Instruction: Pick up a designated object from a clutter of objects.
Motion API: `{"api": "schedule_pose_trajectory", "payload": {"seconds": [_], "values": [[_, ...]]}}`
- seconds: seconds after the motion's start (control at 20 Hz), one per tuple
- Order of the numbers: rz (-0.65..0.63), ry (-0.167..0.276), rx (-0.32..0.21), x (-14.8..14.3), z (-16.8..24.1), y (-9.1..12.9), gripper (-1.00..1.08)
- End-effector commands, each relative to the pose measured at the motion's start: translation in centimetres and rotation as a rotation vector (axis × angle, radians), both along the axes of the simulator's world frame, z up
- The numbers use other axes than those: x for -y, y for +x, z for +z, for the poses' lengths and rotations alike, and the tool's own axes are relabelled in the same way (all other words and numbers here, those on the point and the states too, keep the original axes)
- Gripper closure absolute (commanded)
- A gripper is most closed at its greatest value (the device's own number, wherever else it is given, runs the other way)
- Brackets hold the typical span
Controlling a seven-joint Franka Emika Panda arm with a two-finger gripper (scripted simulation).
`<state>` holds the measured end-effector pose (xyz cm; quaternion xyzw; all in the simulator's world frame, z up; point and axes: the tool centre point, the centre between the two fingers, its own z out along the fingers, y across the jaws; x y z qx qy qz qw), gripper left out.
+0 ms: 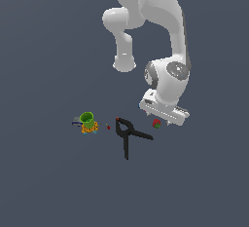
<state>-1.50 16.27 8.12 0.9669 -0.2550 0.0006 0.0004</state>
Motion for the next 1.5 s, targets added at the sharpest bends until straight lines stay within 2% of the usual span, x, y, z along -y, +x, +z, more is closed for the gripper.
{"api": "schedule_pose_trajectory", "payload": {"seconds": [0.0, 0.45, 0.9, 1.2, 1.25, 1.45], "values": [[-0.011, 0.001, 0.0, -0.4, -0.5, -0.2, -0.92], [-0.014, 0.001, -0.002, -0.6, -1.2, -0.4, -0.92], [-0.016, 0.001, -0.001, -0.6, -4.9, -0.5, -0.92], [-0.017, 0.001, -0.001, -0.6, -5.9, -0.4, -0.92], [-0.017, 0.001, -0.001, -0.6, -5.9, -0.4, 1.08], [-0.017, 0.001, -0.001, -0.6, -5.9, -0.4, 1.08]]}}
